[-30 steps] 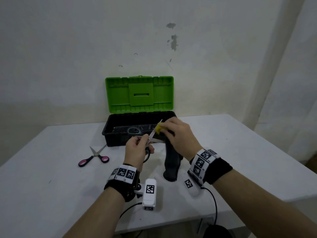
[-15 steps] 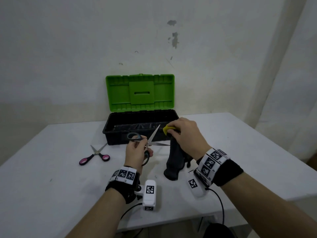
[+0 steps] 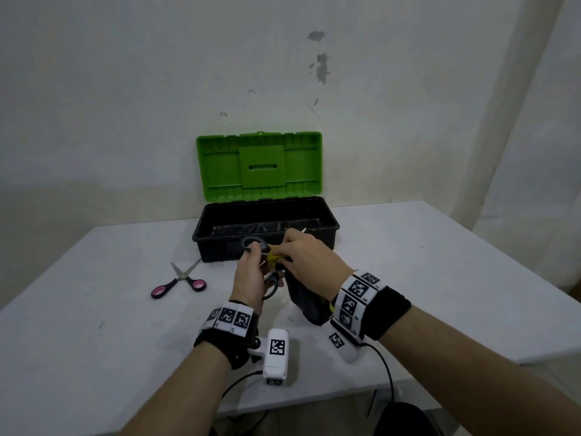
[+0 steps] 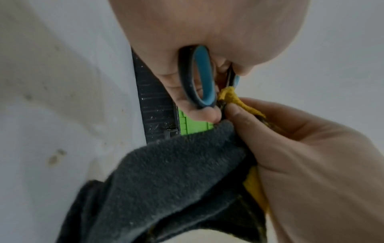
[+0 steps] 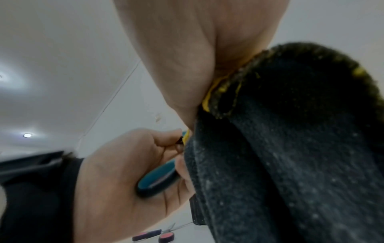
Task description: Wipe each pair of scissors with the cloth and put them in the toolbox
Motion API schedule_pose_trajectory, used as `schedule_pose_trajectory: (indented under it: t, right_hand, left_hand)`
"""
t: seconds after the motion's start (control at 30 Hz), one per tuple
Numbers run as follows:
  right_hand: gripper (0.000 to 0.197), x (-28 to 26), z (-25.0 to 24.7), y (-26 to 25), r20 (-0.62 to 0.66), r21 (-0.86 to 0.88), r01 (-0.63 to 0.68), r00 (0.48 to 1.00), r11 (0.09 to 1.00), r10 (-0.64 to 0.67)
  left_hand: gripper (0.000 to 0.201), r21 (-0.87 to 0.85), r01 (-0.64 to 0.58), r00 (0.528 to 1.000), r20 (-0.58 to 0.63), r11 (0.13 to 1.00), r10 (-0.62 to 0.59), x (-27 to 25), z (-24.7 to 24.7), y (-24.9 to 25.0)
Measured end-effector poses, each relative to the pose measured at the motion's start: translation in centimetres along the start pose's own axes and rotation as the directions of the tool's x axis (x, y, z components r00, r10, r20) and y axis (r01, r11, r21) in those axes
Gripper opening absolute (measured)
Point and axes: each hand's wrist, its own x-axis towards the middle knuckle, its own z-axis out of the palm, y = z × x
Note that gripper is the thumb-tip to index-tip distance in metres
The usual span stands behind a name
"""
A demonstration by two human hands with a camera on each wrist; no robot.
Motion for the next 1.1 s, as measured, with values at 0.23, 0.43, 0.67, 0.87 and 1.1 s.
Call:
schedule_pose_trajectory:
  t: [0.23, 0.43, 0.67, 0.87, 1.1]
  right_hand:
    - [0.019, -0.2, 0.1, -1.1, -0.007, -0.021, 0.074, 0.997, 0.997, -0.074]
    - [0.019, -0.2, -0.1, -1.6, -0.039, -0.014, 0.074, 0.996, 0.997, -0.074]
    - [0.019, -0.8, -0.6, -0.5, -0.090, 0.028, 0.069, 0.994, 0.997, -0.067]
    - [0.019, -1.2, -0.2, 1.1, -0.094, 0.055, 0.059, 0.994, 0.997, -0.053]
    - [0.021, -1.4, 0.1, 0.4, -0.047, 0.032, 0.073, 0.996, 0.997, -0.072]
  left_hand:
    - [0.037, -0.034, 0.036, 0.999, 0.010, 0.999, -0.035, 0.0, 0.0, 0.0]
    - [0.029, 0.007, 0.017, 0.999, 0.043, 1.000, -0.017, 0.0, 0.3, -0.3]
    - [0.034, 0.039, -0.049, 0.999, -0.002, 0.998, 0.049, 0.4, 0.1, -0.2]
    - [0.036, 0.003, -0.043, 0.999, 0.020, 0.999, 0.043, -0.1, 0.3, -0.3]
    - [0.036, 0.045, -0.016, 0.999, 0.030, 0.999, 0.014, -0.1, 0.6, -0.4]
